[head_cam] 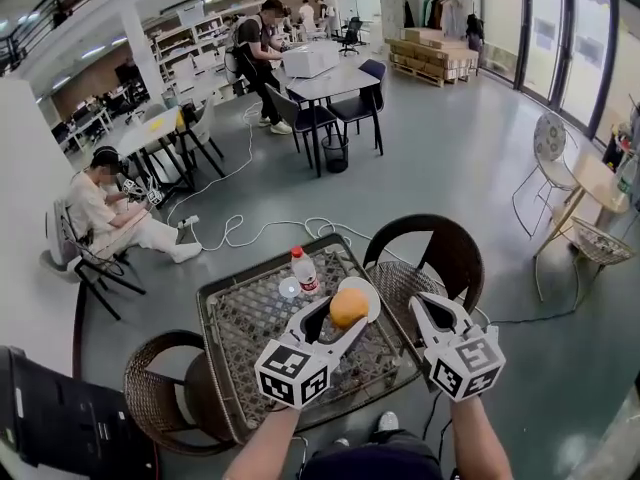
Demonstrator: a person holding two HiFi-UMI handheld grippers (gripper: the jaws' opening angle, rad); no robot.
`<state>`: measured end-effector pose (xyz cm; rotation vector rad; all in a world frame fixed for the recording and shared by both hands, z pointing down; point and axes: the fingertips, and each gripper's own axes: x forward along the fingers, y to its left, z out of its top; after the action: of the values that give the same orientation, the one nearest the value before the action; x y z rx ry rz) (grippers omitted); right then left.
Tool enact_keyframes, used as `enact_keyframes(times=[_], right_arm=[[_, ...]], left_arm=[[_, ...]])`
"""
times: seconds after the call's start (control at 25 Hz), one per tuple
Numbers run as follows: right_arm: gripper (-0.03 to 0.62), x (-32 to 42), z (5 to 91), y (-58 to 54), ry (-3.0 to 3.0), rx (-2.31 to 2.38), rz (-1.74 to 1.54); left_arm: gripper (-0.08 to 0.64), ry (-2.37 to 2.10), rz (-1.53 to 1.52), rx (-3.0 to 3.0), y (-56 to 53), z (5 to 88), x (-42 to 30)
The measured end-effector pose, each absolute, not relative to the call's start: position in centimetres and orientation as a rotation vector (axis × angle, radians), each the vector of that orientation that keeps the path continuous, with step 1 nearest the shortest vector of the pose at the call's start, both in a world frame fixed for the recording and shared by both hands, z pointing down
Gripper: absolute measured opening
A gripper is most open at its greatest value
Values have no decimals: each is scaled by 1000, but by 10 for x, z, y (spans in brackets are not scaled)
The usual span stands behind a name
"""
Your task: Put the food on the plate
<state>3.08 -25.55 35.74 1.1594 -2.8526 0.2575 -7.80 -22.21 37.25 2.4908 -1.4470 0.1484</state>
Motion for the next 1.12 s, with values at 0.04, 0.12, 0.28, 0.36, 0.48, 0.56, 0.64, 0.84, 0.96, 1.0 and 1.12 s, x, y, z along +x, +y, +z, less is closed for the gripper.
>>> enact_keyframes(times=[0.04, 0.12, 0.28, 0.36, 0.48, 0.56, 0.64, 0.84, 0.96, 1.0, 1.12], right_arm=[[5, 30, 359, -260, -2858, 1145, 258], [5, 28, 362, -267, -2866, 1118, 261], [5, 26, 368, -277, -2876, 1074, 284], [5, 23, 370, -280, -2876, 1055, 292], [5, 20, 380, -287, -2871, 1026, 298], [5, 16, 390, -294, -2866, 1008, 306], [5, 12, 399, -301, -2865, 985, 315], [5, 1, 425, -320, -2846, 928, 341], [5, 1, 442, -328, -2814, 913, 392], [5, 1, 448, -330, -2802, 907, 407], [5, -2, 472, -335, -2765, 893, 450]], left_arm=[[281, -1459, 149, 2484, -226, 374, -79], [281, -1478, 152, 2469, -233, 377, -80], [281, -1504, 174, 2429, -239, 387, -81], [281, -1513, 192, 2403, -241, 394, -84], [281, -1525, 225, 2367, -248, 411, -86], [281, -1526, 236, 2342, -255, 427, -88], [281, -1525, 238, 2311, -262, 444, -90], [281, -1516, 258, 2233, -284, 489, -95], [281, -1500, 272, 2175, -298, 518, -94], [281, -1495, 274, 2154, -303, 529, -95], [281, -1488, 296, 2107, -318, 562, -99]])
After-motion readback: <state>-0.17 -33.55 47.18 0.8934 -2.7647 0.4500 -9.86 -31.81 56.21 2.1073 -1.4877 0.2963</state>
